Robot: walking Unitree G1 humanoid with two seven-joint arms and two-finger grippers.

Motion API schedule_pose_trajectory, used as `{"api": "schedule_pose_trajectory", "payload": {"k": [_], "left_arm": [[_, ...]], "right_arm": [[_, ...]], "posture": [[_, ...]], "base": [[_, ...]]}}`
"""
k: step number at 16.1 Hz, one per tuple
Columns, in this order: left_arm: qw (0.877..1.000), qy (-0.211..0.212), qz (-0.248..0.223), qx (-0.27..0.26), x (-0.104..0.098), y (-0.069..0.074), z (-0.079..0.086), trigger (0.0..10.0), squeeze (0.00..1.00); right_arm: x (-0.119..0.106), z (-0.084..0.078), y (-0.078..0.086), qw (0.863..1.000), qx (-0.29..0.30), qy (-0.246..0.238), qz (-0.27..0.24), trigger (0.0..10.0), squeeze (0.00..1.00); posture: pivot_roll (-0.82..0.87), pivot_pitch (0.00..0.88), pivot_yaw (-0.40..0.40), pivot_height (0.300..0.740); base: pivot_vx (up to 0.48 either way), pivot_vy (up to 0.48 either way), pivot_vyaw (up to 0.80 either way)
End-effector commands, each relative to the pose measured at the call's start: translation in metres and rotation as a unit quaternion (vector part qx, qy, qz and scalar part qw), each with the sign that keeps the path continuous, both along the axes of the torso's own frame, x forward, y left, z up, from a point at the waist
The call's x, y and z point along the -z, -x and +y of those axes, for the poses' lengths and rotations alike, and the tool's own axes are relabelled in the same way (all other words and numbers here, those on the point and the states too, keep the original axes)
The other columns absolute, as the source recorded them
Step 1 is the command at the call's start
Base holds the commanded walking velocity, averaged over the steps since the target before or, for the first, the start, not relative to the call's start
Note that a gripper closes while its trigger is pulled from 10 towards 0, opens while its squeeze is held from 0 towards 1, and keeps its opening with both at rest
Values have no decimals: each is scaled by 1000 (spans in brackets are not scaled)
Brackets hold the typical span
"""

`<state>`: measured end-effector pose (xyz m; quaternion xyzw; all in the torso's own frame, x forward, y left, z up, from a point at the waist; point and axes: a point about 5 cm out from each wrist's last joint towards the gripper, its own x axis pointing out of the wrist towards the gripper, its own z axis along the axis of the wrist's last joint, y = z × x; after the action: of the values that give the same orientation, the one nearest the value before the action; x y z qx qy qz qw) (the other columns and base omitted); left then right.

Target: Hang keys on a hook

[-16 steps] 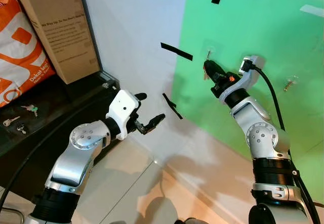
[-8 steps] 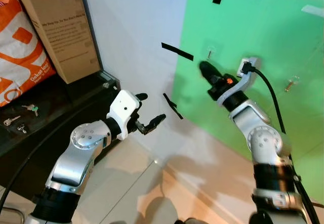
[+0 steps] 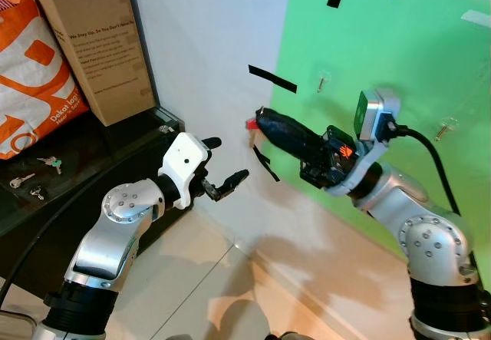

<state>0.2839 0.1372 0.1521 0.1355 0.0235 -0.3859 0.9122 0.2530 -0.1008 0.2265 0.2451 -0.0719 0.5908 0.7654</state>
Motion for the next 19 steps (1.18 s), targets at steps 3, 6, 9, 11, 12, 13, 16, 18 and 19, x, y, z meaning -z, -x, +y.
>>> {"api": "schedule_pose_trajectory", "payload": {"k": [3, 6, 9, 11, 12, 13, 16, 18, 19], "left_arm": [[1000, 0, -11, 13, -6, 0, -4, 10000, 0], [1000, 1, -12, 14, -6, 1, -4, 10000, 0], [1000, 0, -11, 14, -6, 1, -4, 10000, 0], [1000, -1, -11, 15, -5, 2, -4, 10000, 0], [1000, -2, -11, 14, -5, 2, -4, 10000, 0], [1000, -2, -11, 14, -5, 3, -3, 10000, 0], [1000, -3, -9, 12, -4, 4, -3, 10000, 0], [1000, -6, -9, 11, -5, 5, -2, 10000, 0], [1000, -8, -10, 10, -5, 5, -2, 10000, 0]], "right_arm": [[-4, -1, 5, 1000, -16, -2, -9, 10000, 0], [-2, -1, 0, 1000, 2, 9, -6, 10000, 0], [9, 0, -25, 994, 93, 44, 22, 10000, 0], [18, 0, -50, 983, 167, 53, 58, 10000, 0], [21, 0, -57, 979, 182, 54, 67, 10000, 0], [24, 1, -65, 975, 200, 55, 76, 10000, 0], [30, 6, -84, 966, 232, 59, 99, 10000, 0], [30, 8, -97, 961, 250, 56, 105, 10000, 0], [29, 5, -106, 956, 268, 50, 107, 10000, 0]], "posture": [[5, 0, -46, 740], [9, 0, -50, 740], [15, 0, -56, 740], [22, 0, -62, 740], [22, 0, -62, 740], [28, 0, -67, 740], [35, 0, -71, 740], [42, 0, -75, 740], [53, 0, -79, 740]], "base": [[0, 0, 0], [0, 0, 0], [0, 0, 0], [0, 0, 0], [0, 0, 0], [0, 0, 0], [0, 0, 0], [0, 0, 0], [0, 0, 0]]}}
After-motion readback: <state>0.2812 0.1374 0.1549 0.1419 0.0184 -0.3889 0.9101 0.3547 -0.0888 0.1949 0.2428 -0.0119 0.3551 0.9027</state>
